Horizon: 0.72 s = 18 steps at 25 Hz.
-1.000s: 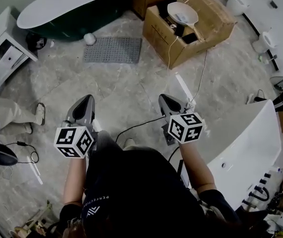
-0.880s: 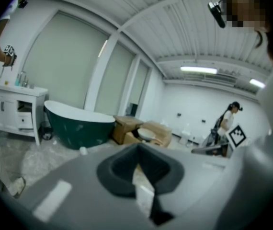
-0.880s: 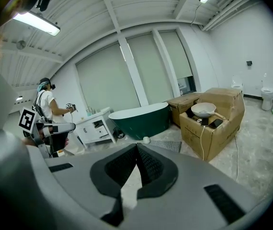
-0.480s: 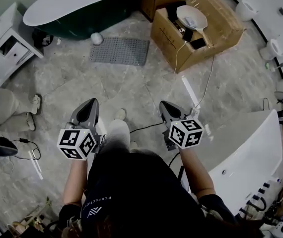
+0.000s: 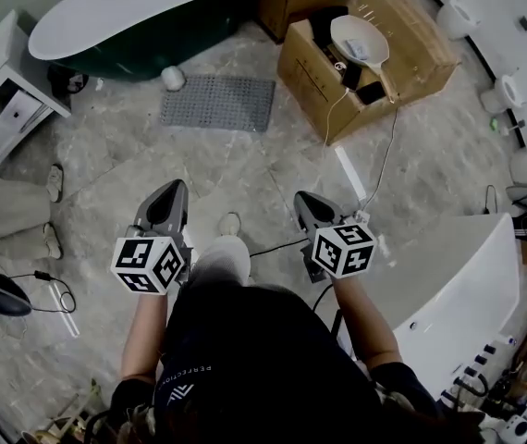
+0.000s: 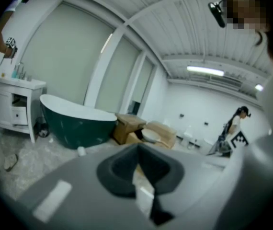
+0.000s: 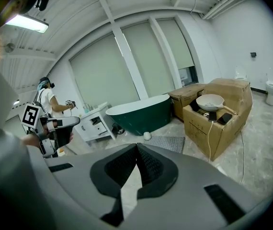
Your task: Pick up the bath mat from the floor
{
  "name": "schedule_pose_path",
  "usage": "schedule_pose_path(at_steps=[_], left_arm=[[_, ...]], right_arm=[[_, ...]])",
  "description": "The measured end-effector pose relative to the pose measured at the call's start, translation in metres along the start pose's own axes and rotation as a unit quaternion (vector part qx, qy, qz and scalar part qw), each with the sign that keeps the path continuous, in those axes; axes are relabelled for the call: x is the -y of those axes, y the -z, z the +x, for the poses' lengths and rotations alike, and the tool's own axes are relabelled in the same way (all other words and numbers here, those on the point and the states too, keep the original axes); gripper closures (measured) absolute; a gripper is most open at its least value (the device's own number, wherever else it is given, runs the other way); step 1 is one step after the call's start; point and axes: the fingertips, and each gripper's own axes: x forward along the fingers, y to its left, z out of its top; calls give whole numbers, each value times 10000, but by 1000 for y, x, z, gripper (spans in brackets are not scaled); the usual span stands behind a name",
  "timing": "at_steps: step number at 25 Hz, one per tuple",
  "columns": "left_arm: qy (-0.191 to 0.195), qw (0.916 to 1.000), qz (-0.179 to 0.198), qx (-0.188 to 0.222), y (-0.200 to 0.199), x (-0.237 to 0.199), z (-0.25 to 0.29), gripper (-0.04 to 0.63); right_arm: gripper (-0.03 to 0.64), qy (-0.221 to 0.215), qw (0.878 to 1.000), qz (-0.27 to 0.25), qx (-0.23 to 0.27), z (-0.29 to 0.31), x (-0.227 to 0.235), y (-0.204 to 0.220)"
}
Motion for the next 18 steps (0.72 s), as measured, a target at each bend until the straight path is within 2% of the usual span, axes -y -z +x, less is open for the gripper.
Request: schedule_pose_path(at_steps=[6,13,18], left_arm=[[38,9999,75,-106,-25,-32,50,589],[82,9992,269,-298,-34,-68,97,589],[250,9988,29,-411,-41,-97,124,589]], right_arm=[[617,76,9999,57,-105,50,14,-33],[617,207,9996,145,-92,106,28,-67],[617,251,9992,187,-229,141,33,-83]])
